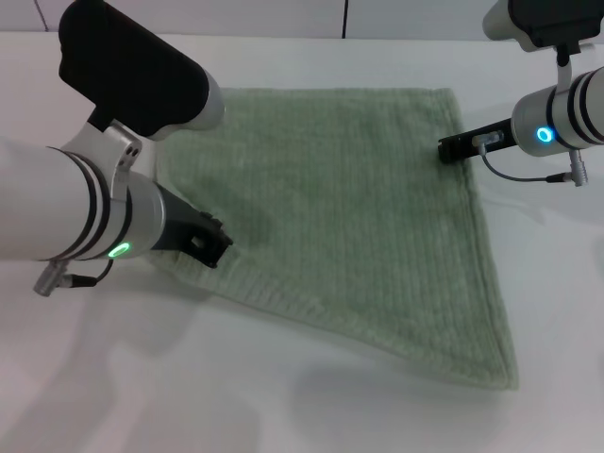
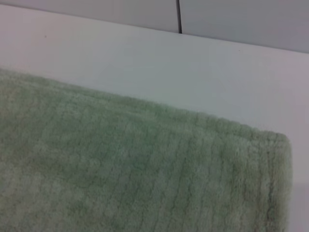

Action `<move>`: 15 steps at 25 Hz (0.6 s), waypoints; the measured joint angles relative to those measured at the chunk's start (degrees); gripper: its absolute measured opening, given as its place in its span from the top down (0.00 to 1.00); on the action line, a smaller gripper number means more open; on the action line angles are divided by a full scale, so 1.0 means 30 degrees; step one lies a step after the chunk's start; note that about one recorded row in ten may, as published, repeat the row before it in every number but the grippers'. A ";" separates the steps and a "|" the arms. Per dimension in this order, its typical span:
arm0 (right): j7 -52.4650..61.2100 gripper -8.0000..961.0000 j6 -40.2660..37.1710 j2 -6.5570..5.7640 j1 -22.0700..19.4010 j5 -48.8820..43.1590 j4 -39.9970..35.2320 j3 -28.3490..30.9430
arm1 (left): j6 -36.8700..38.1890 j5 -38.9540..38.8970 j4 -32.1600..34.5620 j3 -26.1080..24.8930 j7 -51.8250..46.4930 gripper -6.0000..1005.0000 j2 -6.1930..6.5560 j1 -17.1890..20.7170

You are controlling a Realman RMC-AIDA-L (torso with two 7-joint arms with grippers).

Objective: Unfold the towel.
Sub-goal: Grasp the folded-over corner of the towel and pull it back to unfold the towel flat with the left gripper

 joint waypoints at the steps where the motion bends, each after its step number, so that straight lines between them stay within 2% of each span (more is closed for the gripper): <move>1: 0.0003 0.99 0.0018 0.0000 0.0001 0.0002 0.0017 0.0000 | 0.0000 0.0000 0.0000 0.0000 0.0000 0.92 0.0000 0.0000; 15: 0.0032 0.99 0.0096 -0.0001 0.0000 0.0009 0.0142 -0.0001 | -0.2384 -0.0001 0.0124 -0.0264 -0.1585 0.87 -0.0054 -0.0792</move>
